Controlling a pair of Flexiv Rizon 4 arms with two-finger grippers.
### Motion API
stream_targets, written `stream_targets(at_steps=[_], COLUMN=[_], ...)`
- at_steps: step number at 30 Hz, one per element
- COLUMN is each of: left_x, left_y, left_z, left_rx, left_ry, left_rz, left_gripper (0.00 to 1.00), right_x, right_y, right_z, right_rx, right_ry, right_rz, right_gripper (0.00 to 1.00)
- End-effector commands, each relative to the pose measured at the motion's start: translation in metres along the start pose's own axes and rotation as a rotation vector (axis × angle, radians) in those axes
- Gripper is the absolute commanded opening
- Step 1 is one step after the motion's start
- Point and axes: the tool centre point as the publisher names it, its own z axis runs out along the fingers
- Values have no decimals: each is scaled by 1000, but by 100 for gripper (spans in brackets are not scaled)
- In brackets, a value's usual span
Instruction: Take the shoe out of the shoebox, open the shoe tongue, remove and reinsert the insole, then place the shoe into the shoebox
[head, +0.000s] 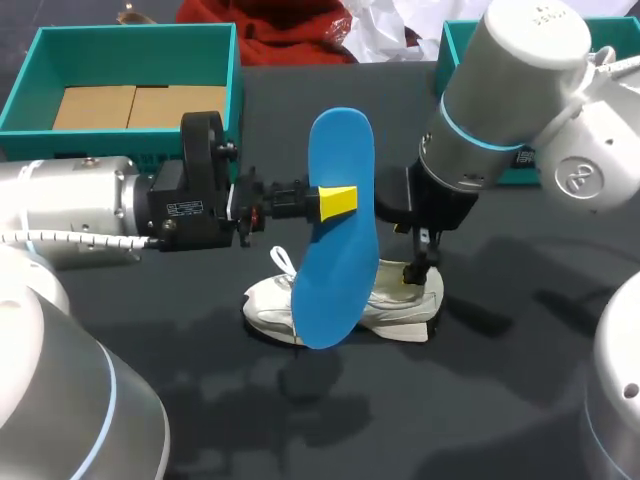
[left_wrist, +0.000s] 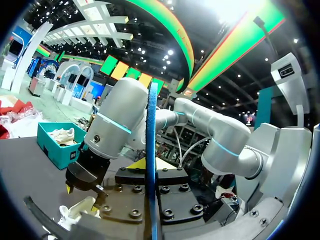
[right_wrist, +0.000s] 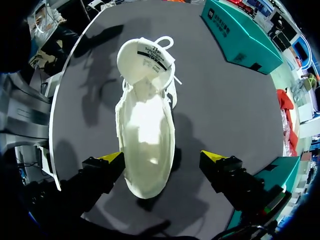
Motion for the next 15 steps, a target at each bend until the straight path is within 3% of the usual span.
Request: stream_targets(at_steps=[1, 15], left_x=[10, 10], left_y=[-2, -2], left_z=[4, 4], left_rx=[7, 7], left_ry=[-39, -39], left_rz=[0, 0], left_gripper=[0, 0], right_x=[-10, -10], right_y=[17, 31], right_z=[17, 39], right_rx=[20, -19], right_ry=[21, 34], right_rz=[-6, -36], right_gripper=[100, 100])
